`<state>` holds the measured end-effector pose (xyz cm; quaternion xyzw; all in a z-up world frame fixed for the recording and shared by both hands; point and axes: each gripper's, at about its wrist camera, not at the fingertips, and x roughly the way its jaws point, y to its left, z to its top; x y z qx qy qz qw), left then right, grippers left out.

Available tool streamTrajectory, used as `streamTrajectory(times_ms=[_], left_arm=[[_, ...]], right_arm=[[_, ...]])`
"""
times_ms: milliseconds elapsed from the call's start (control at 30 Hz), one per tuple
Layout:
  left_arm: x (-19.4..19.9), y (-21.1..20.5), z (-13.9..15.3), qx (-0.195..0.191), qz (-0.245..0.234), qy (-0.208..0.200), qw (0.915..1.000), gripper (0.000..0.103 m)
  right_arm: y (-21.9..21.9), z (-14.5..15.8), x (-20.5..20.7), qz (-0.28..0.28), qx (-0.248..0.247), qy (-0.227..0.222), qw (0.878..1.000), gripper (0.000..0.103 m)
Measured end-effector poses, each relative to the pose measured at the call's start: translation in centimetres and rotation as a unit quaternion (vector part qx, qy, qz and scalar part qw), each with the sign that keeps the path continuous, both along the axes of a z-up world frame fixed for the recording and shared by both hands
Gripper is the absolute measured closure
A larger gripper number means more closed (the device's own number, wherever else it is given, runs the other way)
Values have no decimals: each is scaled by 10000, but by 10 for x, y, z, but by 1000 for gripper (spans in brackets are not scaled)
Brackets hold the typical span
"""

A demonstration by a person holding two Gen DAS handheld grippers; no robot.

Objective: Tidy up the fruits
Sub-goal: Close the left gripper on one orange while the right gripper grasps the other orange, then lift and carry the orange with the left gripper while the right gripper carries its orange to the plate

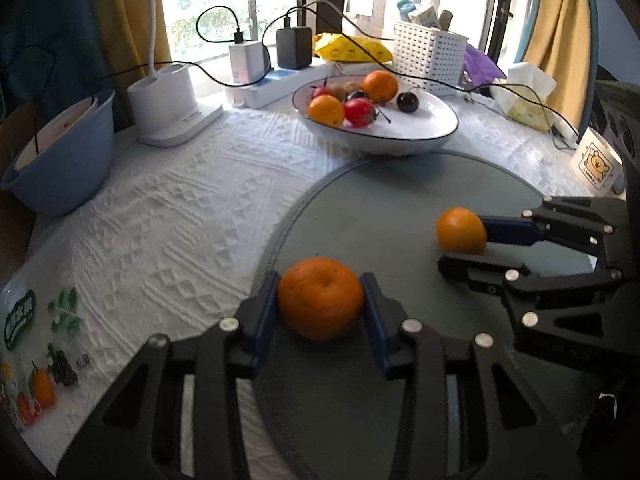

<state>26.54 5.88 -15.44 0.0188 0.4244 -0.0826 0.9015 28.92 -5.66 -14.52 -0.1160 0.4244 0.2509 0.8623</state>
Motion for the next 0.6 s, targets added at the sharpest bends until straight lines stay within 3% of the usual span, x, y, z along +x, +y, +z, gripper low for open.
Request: streamTrajectory(times_ms=[600], left_arm=[[-28,-18,22,8,-58,-210,9998,63]], right_arm=[[-13,15,-23,-31,71,-192,9998,66]])
